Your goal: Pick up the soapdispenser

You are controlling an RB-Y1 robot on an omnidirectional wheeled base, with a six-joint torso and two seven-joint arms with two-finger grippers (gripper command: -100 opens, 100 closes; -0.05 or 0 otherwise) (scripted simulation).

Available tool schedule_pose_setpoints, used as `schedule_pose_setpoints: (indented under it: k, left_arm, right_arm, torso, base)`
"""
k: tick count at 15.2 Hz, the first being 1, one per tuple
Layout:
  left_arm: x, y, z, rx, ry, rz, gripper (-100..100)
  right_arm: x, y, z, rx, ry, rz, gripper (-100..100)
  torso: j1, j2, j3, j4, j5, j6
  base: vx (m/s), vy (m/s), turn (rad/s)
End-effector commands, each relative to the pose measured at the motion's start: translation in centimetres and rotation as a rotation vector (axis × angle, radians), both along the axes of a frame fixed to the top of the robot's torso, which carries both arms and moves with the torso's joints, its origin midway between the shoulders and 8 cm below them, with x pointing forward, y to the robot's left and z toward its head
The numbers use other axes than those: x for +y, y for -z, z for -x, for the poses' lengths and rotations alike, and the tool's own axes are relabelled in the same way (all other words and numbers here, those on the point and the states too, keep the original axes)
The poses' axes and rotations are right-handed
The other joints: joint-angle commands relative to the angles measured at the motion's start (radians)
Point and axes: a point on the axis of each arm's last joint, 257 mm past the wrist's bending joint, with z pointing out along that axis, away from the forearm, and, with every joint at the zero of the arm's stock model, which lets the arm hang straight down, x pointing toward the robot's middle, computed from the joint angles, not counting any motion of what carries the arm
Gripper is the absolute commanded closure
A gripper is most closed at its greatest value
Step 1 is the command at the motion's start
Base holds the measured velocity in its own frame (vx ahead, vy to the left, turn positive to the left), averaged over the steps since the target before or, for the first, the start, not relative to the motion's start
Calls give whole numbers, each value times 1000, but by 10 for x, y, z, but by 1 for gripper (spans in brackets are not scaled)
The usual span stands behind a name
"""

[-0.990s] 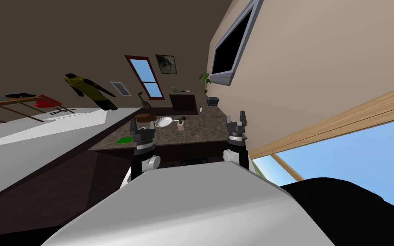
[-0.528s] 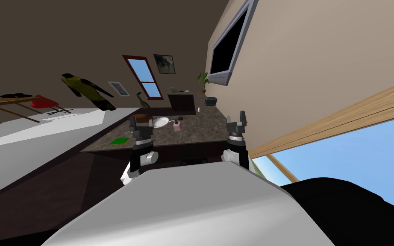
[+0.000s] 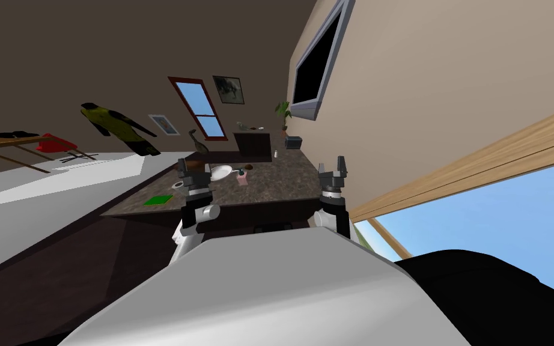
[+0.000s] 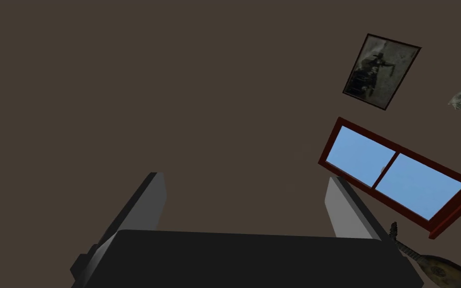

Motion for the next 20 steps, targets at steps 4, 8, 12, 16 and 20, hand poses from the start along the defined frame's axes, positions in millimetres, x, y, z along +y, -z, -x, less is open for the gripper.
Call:
schedule_pose_setpoints:
  k: [4, 8, 12, 16, 20]
  left_arm:
    - [41, -3, -23, -11, -39, 79, -100]
    - [68, -10, -38, -32, -64, 149, -100]
    - [99, -10, -52, -44, -92, 237, -100]
    - [126, -8, -67, -60, -115, 337, -100]
    - [151, 1, -80, -69, -135, 448, -100]
  right_arm:
    - [0, 0, 0, 0, 0, 0, 0]
    - [0, 0, 0, 0, 0, 0, 0]
    - [0, 0, 0, 0, 0, 0, 0]
    - [0, 0, 0, 0, 0, 0, 0]
    - [0, 0, 0, 0, 0, 0, 0]
  torso:
    - [1, 0, 0, 0, 0, 0]
    - [0, 0, 0, 0, 0, 0]
    - [0, 0, 0, 0, 0, 0]
    - [0, 0, 0, 0, 0, 0]
    - [1, 0, 0, 0, 0, 0]
  base:
    - [7, -106, -6]
    - [13, -115, -7]
    - [12, -120, -3]
    - [8, -112, 0]
    - [5, -104, 15]
